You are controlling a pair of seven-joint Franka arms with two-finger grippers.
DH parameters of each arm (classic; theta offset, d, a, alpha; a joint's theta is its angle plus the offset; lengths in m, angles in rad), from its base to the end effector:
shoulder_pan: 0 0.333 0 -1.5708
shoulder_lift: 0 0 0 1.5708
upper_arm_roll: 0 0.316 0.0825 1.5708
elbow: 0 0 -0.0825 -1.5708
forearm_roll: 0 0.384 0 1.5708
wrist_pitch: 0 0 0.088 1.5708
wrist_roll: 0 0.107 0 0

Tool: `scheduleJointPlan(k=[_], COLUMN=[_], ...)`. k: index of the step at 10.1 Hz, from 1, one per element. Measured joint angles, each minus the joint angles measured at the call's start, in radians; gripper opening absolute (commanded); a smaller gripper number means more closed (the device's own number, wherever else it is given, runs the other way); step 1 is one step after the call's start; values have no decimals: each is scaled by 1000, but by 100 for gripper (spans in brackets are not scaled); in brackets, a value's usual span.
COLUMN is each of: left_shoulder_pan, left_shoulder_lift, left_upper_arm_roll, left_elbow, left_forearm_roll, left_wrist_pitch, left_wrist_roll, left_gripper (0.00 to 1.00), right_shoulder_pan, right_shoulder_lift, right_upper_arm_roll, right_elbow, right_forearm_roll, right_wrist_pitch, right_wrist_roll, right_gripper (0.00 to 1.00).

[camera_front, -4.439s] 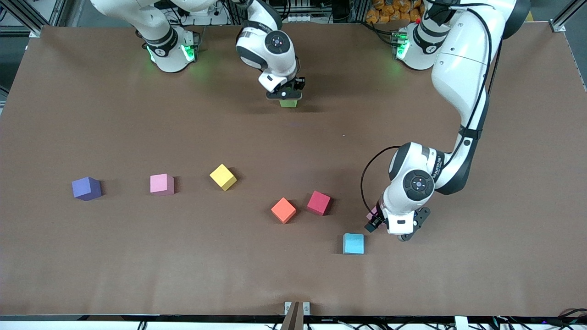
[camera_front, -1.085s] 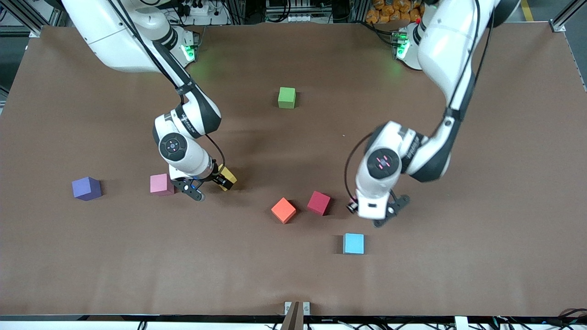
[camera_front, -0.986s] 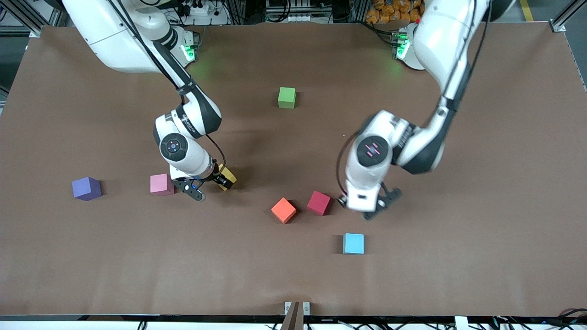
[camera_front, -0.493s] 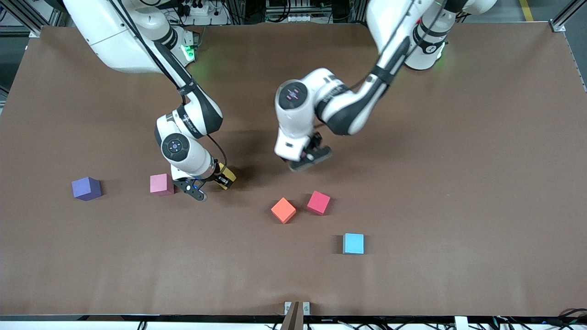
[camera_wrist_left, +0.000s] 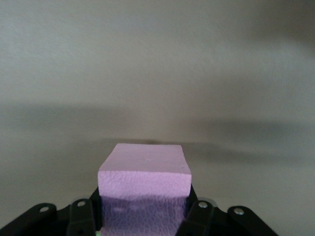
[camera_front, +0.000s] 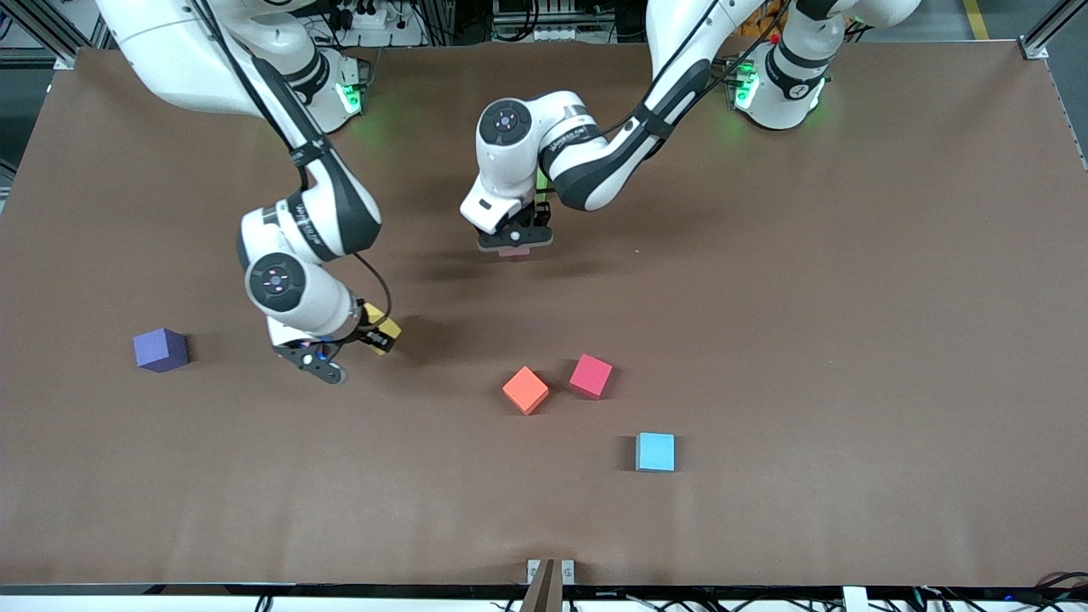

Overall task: Arrange blocks into number 1
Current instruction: 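Place the light pink cube below the green cube with the left gripper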

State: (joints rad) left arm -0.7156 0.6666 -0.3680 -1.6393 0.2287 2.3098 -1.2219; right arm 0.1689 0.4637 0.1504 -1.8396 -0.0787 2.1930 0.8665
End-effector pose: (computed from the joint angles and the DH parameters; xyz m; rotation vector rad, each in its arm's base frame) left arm 0.3565 -0.5936 0.2518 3.0687 0.1019 -0.0354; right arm 0.6025 0.1903 0.2701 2.9859 -0.7785 -0.1386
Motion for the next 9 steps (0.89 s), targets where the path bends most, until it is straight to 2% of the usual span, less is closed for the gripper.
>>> scheduleJointPlan(k=[4,9], left_shoulder_pan=[-19,-9], left_shoulder_lift=[-7,-15], left_upper_arm_roll=[-17,-18], left_elbow=[-107,-143], left_forearm_roll=[81,93], left_wrist_pitch=[36,62], left_wrist_roll=[5,73], left_gripper=[0,0], right_shoulder_pan=[-10,-17], right_shoulder_lift=[-1,0], right_upper_arm_roll=[-9,-9], right_elbow=[47,59], right_forearm_roll=[48,59], right_wrist_pitch=[-63,-84], right_wrist_roll=[-11,-19], right_gripper=[2,2])
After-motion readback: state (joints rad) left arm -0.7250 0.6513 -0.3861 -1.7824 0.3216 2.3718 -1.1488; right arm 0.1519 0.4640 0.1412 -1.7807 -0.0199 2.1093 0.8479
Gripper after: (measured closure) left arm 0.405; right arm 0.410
